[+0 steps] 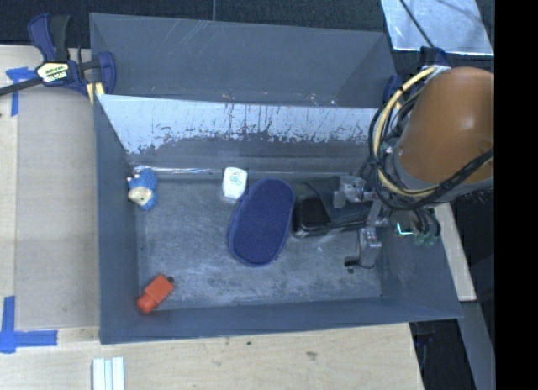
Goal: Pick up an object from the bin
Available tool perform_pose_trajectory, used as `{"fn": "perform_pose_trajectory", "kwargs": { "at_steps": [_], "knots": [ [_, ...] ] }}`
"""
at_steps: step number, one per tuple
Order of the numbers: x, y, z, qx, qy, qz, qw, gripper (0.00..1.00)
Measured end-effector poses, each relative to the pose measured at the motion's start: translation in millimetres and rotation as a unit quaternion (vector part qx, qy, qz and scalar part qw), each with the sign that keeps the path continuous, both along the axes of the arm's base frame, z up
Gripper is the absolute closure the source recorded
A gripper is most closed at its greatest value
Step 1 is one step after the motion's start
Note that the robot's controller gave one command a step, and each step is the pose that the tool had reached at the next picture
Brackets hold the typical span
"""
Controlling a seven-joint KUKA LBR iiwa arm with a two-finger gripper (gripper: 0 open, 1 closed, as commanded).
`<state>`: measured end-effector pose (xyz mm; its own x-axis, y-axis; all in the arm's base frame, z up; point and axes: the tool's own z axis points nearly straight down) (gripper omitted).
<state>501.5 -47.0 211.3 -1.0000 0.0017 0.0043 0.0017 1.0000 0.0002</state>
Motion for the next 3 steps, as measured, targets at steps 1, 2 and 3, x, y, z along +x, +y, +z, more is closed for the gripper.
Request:
{"fn": "perform_pose_trajectory", "kwargs": {
  "at_steps": [1, 2, 3],
  "knots": [
    [70.8, -30, -123, 0.000, -0.0136, 0.089, 0.9959, 0.00],
    [89.6, -36, -131, -0.004, -0.0158, 0.242, 0.9702, 0.00],
    [105.7, -41, -131, -0.003, -0.0128, 0.424, 0.9055, 0.00]
  ]
}}
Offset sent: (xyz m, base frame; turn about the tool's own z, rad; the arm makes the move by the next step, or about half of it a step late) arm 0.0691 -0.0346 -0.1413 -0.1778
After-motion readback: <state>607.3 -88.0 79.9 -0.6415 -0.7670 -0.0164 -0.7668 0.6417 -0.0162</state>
